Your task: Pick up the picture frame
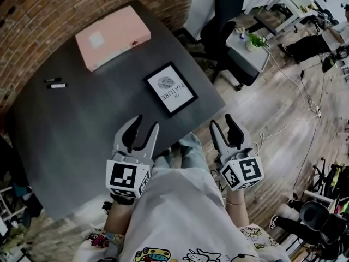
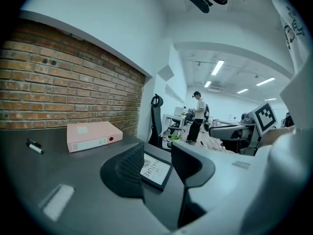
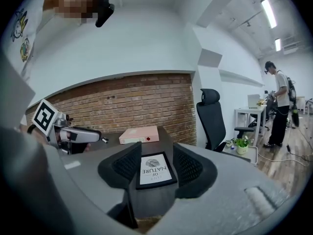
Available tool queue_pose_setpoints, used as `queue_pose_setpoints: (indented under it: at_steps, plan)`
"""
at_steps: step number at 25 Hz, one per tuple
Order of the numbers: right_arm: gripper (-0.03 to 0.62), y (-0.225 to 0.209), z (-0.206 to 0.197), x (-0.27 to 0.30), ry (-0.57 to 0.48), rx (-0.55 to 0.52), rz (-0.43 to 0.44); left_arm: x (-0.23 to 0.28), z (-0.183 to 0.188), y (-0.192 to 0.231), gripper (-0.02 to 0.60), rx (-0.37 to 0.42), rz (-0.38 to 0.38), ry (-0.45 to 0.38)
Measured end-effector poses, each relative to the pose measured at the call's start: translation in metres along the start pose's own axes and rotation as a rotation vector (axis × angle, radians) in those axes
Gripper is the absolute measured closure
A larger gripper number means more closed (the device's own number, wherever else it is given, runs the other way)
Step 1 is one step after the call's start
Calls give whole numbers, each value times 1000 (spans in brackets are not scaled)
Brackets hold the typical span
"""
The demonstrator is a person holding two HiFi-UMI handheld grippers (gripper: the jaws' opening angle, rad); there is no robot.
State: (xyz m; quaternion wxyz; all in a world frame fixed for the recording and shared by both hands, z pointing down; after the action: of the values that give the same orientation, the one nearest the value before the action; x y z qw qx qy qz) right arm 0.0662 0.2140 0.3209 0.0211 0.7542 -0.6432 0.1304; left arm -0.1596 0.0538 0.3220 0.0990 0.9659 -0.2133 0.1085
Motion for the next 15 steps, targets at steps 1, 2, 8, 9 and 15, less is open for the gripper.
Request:
queue_pose_setpoints:
  at_steps: [1, 2, 8, 9, 15]
  plan:
    - [398, -6, 2, 13, 11, -10, 33, 2, -1, 2, 403, -12, 32, -5]
    - [398, -12, 4, 27, 23, -21, 68, 5, -2, 4, 403, -23, 66, -12]
    - [395, -40, 20, 100, 52, -63, 230, 23, -4, 22, 403, -75, 243, -27]
    - [395, -44, 26, 111, 57, -70, 263, 27, -2, 23, 403, -84, 277, -30]
    - [395, -67, 44, 173, 87, -99, 473, 56, 11, 19, 403, -114, 470, -58]
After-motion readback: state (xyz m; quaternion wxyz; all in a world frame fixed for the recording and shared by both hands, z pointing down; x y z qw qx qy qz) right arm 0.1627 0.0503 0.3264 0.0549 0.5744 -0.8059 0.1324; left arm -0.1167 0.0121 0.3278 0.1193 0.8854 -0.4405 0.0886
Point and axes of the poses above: the fingertips, and each gripper's own axes: x forward along the fingers, y to its left, z out of its top, the point moved 9 cm from there along -x, backward along the fingers, and after that the axes turned 3 degrees about -y, right-handed, at the moved point
